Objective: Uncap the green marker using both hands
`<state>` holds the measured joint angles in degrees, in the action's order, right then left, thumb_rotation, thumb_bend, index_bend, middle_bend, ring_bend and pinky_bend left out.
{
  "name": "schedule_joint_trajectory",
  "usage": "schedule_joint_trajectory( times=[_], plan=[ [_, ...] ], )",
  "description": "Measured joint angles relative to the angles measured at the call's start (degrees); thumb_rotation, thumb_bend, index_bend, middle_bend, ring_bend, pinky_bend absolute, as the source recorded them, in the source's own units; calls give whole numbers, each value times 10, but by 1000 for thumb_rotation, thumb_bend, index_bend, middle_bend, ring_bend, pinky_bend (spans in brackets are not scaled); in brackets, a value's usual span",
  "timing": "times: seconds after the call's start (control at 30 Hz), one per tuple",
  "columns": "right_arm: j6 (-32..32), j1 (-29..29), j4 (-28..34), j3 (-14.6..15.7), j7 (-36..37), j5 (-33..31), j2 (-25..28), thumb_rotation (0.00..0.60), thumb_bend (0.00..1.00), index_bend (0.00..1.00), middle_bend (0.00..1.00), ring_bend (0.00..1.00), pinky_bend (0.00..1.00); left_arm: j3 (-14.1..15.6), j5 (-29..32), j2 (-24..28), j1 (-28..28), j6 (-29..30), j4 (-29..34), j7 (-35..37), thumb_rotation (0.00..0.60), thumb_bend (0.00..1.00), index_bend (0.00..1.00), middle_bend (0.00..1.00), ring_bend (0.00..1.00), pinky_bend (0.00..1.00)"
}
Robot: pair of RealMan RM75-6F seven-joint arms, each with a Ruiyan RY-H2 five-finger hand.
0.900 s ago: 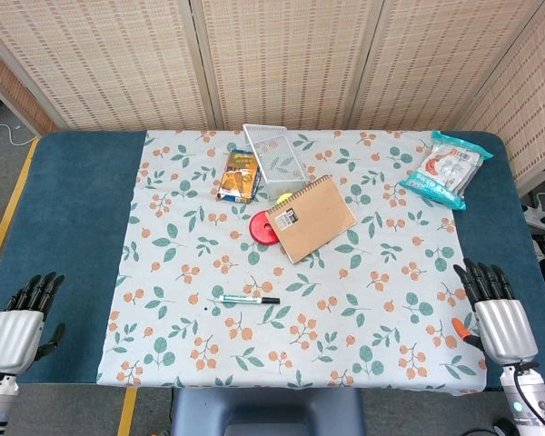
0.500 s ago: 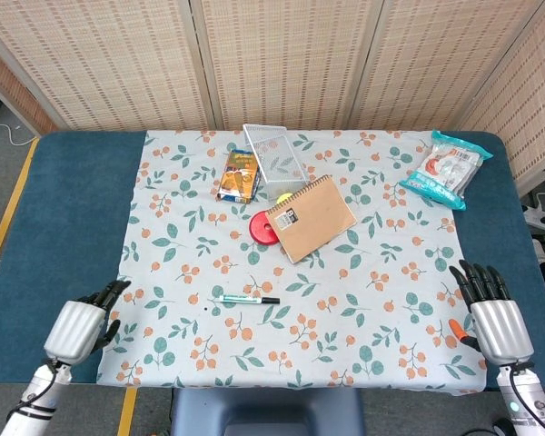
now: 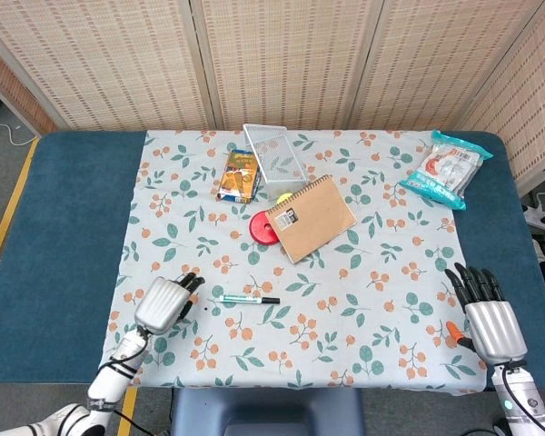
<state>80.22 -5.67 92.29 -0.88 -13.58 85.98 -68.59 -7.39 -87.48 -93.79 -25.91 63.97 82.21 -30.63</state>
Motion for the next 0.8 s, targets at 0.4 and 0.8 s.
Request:
schedule_joint_trajectory(
  times=[0.4, 0.8],
  plan=[
    [-3, 0, 3, -2, -6, -9, 1, 600, 156, 0, 0, 0, 0, 1, 30, -112, -50, -23, -114, -15, 600, 434, 336, 349, 768, 959],
    [-9, -1, 9, 1, -4, -12, 5, 600, 156, 0, 0, 0, 0, 12, 34, -163, -66, -13, -150, -64, 600, 431, 379, 366, 767, 960]
  ],
)
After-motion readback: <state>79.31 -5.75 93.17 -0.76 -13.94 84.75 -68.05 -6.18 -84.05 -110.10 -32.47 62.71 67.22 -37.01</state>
